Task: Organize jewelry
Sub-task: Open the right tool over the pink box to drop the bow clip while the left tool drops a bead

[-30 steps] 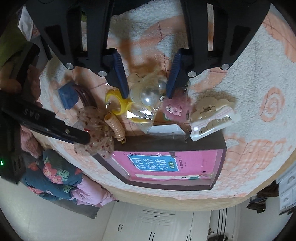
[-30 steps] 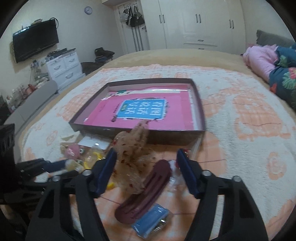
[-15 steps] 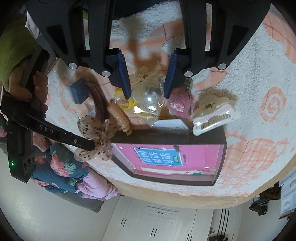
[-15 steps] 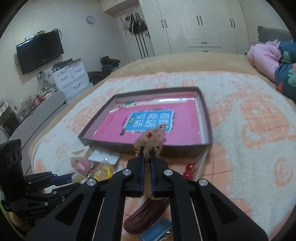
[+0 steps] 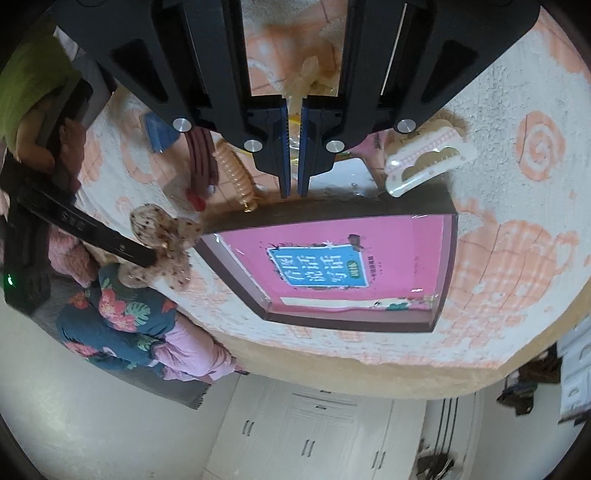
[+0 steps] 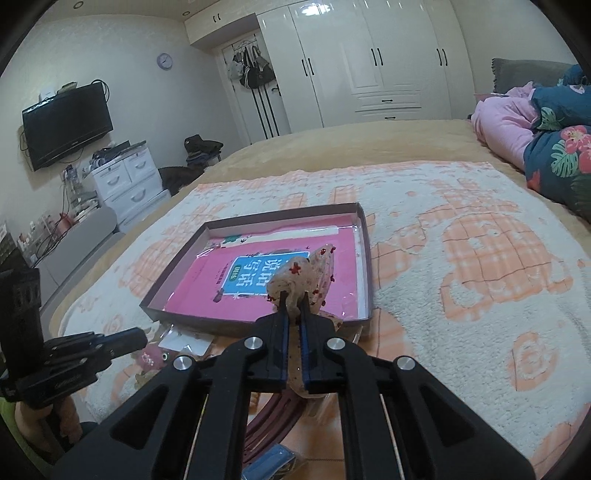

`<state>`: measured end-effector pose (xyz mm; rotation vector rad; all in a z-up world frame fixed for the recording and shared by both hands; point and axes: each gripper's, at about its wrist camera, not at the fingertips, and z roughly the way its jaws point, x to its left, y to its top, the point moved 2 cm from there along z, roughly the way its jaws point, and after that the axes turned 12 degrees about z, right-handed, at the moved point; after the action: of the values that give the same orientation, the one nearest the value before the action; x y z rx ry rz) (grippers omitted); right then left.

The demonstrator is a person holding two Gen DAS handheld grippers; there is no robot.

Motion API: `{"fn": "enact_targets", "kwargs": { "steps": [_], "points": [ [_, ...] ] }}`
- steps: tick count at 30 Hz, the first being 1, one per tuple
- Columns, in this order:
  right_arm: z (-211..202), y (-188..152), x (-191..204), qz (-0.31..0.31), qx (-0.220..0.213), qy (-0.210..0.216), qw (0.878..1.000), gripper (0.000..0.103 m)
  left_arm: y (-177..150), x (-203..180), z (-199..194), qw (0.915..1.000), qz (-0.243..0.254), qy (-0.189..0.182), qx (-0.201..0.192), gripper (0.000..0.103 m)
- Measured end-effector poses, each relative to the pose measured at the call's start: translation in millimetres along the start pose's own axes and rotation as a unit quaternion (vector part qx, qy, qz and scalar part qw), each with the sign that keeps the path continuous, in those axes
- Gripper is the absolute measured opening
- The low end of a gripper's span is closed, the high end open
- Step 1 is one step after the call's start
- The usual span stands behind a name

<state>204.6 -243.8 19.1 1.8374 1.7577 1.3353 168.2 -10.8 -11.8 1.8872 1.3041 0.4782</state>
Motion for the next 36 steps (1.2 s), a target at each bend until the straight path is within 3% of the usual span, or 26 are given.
{"fn": "enact_targets", "kwargs": {
  "steps": [3,5,7,12,21,26,32,34,36],
  "points": [
    [-1,-2,0,0.001,0.002,0.005,1.0,0.005,-4,3,-6,0.9999,0.006,0.001,0.009,0.001],
    [-1,-5,2,0.0,0.004,0.008,1.0,0.005,-12,3,-10,0.9997,0.016,-0.008,0.018,0.013],
    [0,-7,3,0.001,0.006,0.01,1.0,0.005,-23,1,-15,0.9989,0.033,-0.009,0.032,0.034],
    [3,-10,9,0.004,0.008,0.015,1.0,0.005,-44,-12,-13,0.9939,0.084,-0.008,0.07,0.042],
    [10,-6,17,-0.001,0.011,0.02,1.0,0.005,-45,-20,17,0.9905,0.096,0.003,0.099,0.042],
    [12,8,22,-0.009,0.001,0.025,1.0,0.005,-42,-17,18,0.9916,0.088,-0.003,0.095,0.036],
    [27,30,20,-0.014,-0.009,0.014,1.0,0.005,-15,-18,-3,0.9949,0.088,-0.005,0.048,0.034],
    [37,37,15,-0.011,-0.007,0.007,1.0,0.005,-1,-15,-6,0.9958,0.086,-0.003,0.032,0.028],
    [46,42,10,-0.008,-0.003,-0.002,1.0,0.005,13,-10,-4,0.9966,0.08,0.0,0.021,0.028]
  ]
}}
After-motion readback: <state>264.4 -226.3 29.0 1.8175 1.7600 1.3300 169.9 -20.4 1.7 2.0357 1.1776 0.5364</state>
